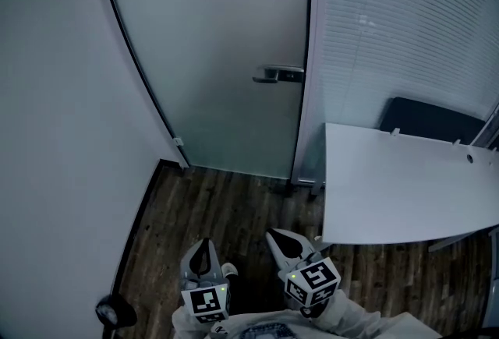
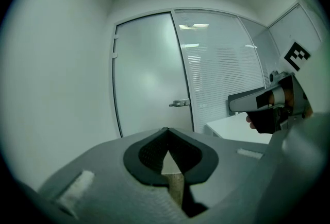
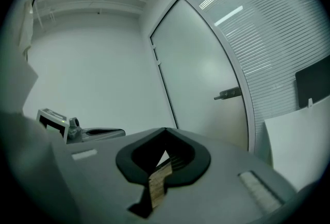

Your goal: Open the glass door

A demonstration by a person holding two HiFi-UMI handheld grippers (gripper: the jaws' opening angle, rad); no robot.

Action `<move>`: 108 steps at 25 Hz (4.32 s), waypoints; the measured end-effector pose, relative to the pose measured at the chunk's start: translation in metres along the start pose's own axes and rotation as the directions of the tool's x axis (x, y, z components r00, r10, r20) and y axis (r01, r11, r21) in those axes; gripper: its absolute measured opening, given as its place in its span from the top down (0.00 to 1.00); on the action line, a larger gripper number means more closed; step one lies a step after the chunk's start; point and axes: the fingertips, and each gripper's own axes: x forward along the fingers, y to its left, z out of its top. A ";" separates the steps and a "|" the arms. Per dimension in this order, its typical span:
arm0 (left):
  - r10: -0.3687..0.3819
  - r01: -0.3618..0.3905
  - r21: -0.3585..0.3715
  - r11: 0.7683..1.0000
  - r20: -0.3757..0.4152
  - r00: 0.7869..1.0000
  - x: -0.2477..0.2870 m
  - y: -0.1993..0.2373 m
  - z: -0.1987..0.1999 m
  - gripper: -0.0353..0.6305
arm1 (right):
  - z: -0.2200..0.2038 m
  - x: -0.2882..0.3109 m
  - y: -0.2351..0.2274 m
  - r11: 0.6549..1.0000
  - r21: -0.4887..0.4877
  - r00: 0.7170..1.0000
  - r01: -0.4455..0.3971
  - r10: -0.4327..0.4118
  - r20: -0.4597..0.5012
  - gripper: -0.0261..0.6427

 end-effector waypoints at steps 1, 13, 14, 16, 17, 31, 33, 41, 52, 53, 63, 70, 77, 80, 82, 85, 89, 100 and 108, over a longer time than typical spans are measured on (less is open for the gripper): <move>-0.008 0.008 0.007 1.000 -0.005 1.000 0.013 0.012 -0.003 0.94 | 0.002 0.017 0.001 1.000 -0.001 1.000 0.007 -0.007 -0.003 0.95; -0.110 0.112 0.023 0.993 -0.071 0.991 0.167 0.131 -0.006 0.94 | 0.030 0.203 -0.014 0.995 0.024 0.995 0.098 -0.097 -0.037 0.95; -0.124 0.126 0.025 0.992 -0.071 0.990 0.176 0.136 -0.006 0.94 | 0.032 0.212 -0.016 0.994 0.025 0.993 0.111 -0.110 -0.036 0.95; -0.155 0.158 0.036 0.987 -0.068 0.986 0.195 0.143 -0.005 0.94 | 0.035 0.230 -0.021 0.990 0.030 0.990 0.136 -0.135 -0.033 0.95; -0.170 0.173 0.041 0.984 -0.066 0.983 0.203 0.146 -0.004 0.94 | 0.035 0.238 -0.023 0.988 0.033 0.989 0.148 -0.147 -0.033 0.95; -0.374 0.376 0.029 0.926 -0.052 0.926 0.277 0.128 -0.013 0.94 | 0.028 0.234 -0.069 0.920 0.054 0.921 0.389 -0.385 -0.060 0.95; -0.400 0.402 0.033 0.915 -0.053 0.915 0.287 0.113 -0.014 0.94 | 0.023 0.227 -0.082 0.904 0.072 0.906 0.422 -0.417 -0.074 0.95; -0.419 0.421 0.075 0.904 -0.044 0.907 0.315 0.094 -0.003 0.94 | 0.035 0.246 -0.121 0.899 0.080 0.903 0.430 -0.428 -0.050 0.95; -0.417 0.416 0.130 0.900 -0.023 0.909 0.406 0.054 0.043 0.94 | 0.091 0.272 -0.216 0.898 0.102 0.902 0.427 -0.431 0.016 0.95; -0.422 0.422 0.135 0.897 -0.024 0.906 0.416 0.046 0.046 0.94 | 0.094 0.272 -0.227 0.897 0.106 0.901 0.429 -0.434 0.018 0.95; -0.431 0.425 0.188 0.886 -0.009 0.902 0.482 -0.032 0.074 0.94 | 0.120 0.258 -0.328 0.885 0.129 0.890 0.448 -0.455 0.024 0.95; -0.448 0.435 0.234 0.869 0.000 0.894 0.503 -0.048 0.083 0.94 | 0.119 0.255 -0.355 0.878 0.160 0.888 0.451 -0.459 0.013 0.95; -0.482 0.472 0.370 0.800 -0.070 0.873 0.538 -0.058 0.076 0.75 | 0.116 0.266 -0.368 0.860 0.186 0.876 0.475 -0.483 -0.001 0.95; -0.525 0.525 0.414 0.744 -0.125 0.842 0.549 -0.067 0.062 0.64 | 0.115 0.265 -0.370 0.845 0.188 0.861 0.501 -0.508 -0.010 0.95; -0.539 0.543 0.456 0.705 -0.153 0.828 0.556 -0.072 0.057 0.61 | 0.119 0.265 -0.373 0.835 0.187 0.851 0.518 -0.526 -0.009 0.95; -0.540 0.540 0.529 0.655 -0.172 0.824 0.564 -0.076 0.055 0.59 | 0.126 0.265 -0.372 0.826 0.181 0.840 0.534 -0.542 -0.003 0.95; -0.508 0.453 0.717 0.530 -0.160 0.846 0.582 -0.079 0.054 0.59 | 0.127 0.264 -0.373 0.815 0.178 0.829 0.552 -0.559 -0.010 0.95; -0.501 0.360 0.882 0.303 -0.174 0.848 0.615 -0.097 0.045 0.59 | 0.125 0.254 -0.375 0.780 0.190 0.796 0.597 -0.605 -0.018 0.95; -0.494 0.214 0.966 0.142 -0.118 0.862 0.647 -0.114 0.047 0.60 | 0.122 0.243 -0.379 0.752 0.196 0.770 0.629 -0.637 -0.026 0.95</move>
